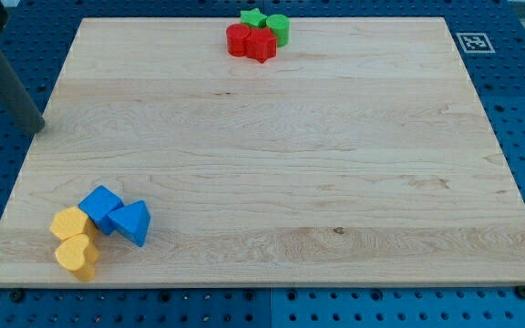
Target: Nudge the group of blocks
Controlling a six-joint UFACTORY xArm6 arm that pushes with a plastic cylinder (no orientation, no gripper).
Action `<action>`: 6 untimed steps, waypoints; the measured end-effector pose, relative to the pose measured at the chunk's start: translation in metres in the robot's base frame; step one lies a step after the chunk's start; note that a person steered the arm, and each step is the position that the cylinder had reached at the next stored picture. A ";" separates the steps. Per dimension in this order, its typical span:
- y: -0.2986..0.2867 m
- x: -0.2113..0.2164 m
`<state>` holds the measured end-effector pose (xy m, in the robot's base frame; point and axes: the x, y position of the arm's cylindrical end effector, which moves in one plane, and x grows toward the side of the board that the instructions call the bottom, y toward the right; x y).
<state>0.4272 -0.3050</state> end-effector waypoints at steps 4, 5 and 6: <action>0.048 0.165; 0.088 0.173; 0.108 0.165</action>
